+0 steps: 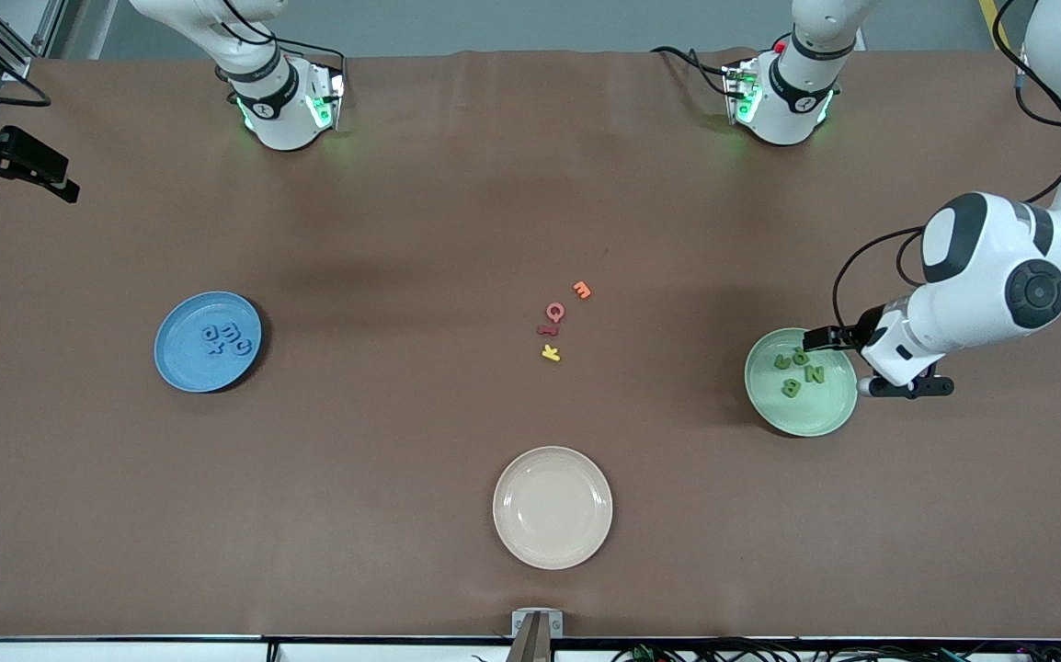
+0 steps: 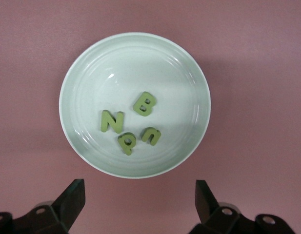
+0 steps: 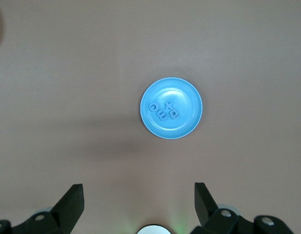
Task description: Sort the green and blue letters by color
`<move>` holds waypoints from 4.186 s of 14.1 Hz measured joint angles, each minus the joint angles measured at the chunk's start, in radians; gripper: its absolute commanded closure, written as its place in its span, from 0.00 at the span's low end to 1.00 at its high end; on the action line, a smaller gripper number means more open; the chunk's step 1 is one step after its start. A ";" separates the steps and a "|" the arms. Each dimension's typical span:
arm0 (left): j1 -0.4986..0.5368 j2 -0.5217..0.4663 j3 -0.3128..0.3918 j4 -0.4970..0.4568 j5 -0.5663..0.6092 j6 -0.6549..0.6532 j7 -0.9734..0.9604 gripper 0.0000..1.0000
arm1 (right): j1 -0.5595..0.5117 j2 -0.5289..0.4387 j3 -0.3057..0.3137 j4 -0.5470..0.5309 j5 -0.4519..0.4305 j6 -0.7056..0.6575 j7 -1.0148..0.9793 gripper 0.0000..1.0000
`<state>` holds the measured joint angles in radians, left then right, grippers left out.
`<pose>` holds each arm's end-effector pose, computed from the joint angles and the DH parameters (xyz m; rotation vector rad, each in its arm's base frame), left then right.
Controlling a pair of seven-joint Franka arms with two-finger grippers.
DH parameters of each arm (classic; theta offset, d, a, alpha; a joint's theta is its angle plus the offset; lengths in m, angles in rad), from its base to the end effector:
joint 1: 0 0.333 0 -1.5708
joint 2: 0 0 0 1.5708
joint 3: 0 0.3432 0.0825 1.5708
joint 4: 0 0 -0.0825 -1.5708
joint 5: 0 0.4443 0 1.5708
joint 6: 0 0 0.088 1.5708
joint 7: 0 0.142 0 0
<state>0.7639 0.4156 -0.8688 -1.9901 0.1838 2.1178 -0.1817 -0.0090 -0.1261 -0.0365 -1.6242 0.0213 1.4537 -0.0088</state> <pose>0.6320 -0.0460 0.2650 2.9875 -0.0131 -0.2243 0.5570 -0.0234 0.6526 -3.1134 0.0534 0.0682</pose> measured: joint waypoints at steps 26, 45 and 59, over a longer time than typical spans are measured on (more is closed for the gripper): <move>0.007 -0.405 0.153 0.310 -0.225 -0.303 0.302 0.01 | 0.000 -0.001 0.000 -0.010 -0.007 0.004 0.000 0.00; -0.690 -0.377 0.812 0.463 -0.225 -0.444 0.236 0.01 | 0.000 -0.001 0.000 -0.011 -0.008 0.004 0.000 0.00; -0.852 -0.437 0.992 0.346 -0.225 -0.449 0.236 0.01 | 0.007 -0.001 0.005 -0.011 -0.007 0.004 -0.020 0.00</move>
<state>-0.0878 -0.0211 0.1235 -1.6439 -0.0416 1.6692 0.0542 -0.0019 -0.1275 -0.0311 -1.6353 0.0147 1.4578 -0.0287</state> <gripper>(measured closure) 0.004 0.000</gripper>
